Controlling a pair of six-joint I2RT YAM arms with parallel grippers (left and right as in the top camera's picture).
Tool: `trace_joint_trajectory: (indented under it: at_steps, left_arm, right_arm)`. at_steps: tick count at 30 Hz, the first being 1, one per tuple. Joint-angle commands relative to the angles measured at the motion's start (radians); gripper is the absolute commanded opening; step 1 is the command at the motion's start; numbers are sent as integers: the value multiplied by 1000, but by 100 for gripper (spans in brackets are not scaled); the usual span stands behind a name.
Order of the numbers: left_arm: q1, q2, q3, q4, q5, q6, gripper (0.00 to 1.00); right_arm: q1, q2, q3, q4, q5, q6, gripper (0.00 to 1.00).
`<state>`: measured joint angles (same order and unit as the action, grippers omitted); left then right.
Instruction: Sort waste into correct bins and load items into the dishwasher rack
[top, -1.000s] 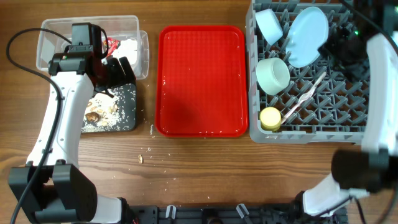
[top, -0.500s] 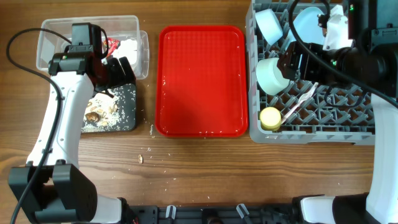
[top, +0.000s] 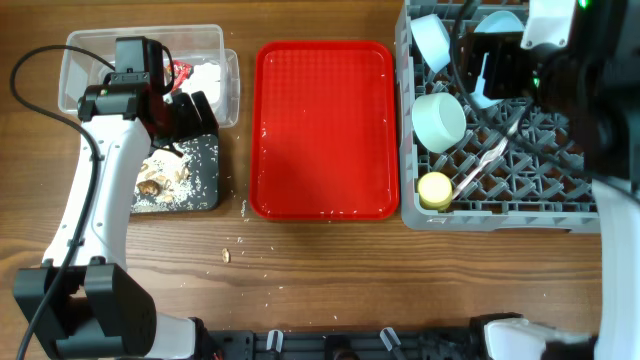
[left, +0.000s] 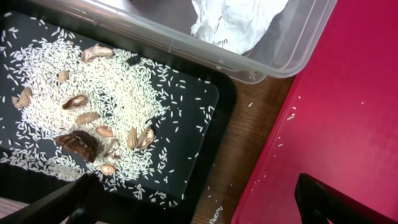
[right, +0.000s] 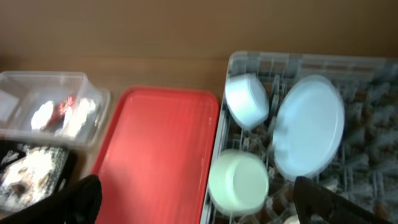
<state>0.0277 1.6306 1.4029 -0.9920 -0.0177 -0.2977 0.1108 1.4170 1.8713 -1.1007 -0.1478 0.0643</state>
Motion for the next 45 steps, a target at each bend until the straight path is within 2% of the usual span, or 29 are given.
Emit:
trace_joint_trajectory:
  at_steps: [1,9,15,17,21,33,45]
  left_arm:
    - [3,-8,11,0,-6,2,100]
    - [3,-8,11,0,-6,2,100]
    - [3,-8,11,0,-6,2,100]
    - [3,-8,11,0,-6,2,100]
    - [3,-8,11,0,-6,2,100]
    - [3,-8,11,0,-6,2,100]
    - [3,-8,11,0,-6,2,100]
  right_arm:
    - [4,-151,-252,181,18,-38,100]
    - [4,-559,-1004,715,17,-35,100]
    - [4,-890,-1466,1059,21,-35,99]
    - [4,-986,-1574,1124,26,-34,100]
    - [4,-1156,-1703,1135,39,-30,100]
    - [39,-1416,-1866,1109,56,-41,100]
    - [40,-1403,-1866,1107,58,-36,100]
